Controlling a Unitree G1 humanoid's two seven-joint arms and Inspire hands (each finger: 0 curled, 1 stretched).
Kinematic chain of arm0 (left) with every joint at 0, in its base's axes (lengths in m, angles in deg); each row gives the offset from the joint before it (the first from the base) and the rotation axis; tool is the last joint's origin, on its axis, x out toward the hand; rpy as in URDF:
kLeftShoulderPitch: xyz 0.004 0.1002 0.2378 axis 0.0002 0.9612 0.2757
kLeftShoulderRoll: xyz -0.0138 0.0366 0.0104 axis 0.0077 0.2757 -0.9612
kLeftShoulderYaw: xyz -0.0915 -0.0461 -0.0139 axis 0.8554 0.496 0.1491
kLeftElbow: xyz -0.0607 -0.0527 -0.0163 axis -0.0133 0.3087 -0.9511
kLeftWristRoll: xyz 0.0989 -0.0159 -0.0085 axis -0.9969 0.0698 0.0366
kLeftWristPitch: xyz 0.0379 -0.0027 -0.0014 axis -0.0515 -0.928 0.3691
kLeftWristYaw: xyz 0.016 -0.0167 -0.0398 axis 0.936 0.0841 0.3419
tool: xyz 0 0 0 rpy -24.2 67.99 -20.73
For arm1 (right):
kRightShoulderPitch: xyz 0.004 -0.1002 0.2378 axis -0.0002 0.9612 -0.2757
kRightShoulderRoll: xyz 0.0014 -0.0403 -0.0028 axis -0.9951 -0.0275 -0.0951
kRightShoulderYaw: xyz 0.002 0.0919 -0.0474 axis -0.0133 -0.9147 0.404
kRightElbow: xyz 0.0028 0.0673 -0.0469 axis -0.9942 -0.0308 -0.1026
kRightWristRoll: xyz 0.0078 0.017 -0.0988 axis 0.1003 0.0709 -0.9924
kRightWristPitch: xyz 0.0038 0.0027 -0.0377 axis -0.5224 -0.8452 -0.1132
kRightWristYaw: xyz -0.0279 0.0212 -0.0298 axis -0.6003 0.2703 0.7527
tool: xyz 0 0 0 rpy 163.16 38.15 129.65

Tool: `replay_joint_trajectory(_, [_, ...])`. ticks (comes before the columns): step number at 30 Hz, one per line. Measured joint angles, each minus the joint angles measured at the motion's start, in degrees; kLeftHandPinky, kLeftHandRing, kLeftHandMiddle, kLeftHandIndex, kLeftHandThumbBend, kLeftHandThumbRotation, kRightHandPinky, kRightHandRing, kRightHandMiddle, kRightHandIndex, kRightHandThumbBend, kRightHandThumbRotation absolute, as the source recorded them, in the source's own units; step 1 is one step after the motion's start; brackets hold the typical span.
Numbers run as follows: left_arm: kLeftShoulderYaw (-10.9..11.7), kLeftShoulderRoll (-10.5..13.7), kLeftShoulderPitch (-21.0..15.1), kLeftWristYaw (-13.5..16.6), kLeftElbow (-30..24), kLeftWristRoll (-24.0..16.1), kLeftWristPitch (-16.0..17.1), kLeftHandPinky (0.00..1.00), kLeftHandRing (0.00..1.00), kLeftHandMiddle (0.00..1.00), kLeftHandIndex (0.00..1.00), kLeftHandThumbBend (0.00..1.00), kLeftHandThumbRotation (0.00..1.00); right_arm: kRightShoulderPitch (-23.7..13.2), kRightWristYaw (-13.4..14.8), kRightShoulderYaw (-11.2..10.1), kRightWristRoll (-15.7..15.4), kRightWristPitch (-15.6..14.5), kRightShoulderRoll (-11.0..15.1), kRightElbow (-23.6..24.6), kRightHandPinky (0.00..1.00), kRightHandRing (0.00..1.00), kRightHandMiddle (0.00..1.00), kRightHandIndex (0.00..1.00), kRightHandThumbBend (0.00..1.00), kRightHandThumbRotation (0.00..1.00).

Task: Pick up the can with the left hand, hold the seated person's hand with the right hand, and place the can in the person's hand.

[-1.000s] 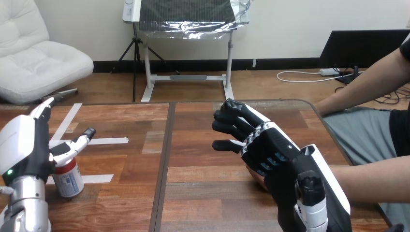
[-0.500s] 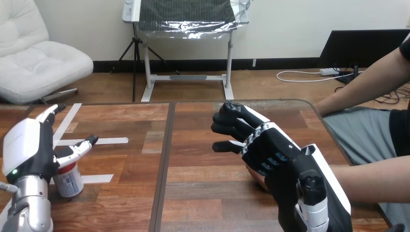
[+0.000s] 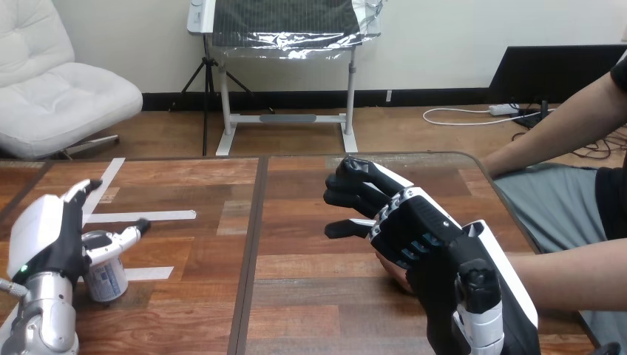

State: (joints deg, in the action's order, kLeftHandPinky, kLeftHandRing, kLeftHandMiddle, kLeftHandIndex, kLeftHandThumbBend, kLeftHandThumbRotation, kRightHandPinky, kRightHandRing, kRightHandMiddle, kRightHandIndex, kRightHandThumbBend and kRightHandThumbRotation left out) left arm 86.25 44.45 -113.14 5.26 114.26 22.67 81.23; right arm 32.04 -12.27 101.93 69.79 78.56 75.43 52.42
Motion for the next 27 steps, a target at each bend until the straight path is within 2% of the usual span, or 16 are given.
replay_joint_trajectory(7, [0.0, 0.0, -0.3, -1.4, 1.3, 0.8, -0.9, 0.74, 0.86, 0.87, 0.86, 0.74, 0.46, 0.0, -0.3, 0.0, 0.1, 0.0, 0.1, 0.0, 0.72, 0.85, 0.85, 0.86, 0.81, 0.97])
replay_joint_trajectory(27, [0.0, 0.2, -0.6, -3.2, 3.1, 3.6, -1.0, 0.73, 0.84, 0.84, 0.84, 0.75, 0.43, 0.0, -0.9, -0.2, 1.2, 0.1, 0.1, 0.0, 0.73, 0.85, 0.86, 0.86, 0.78, 0.96])
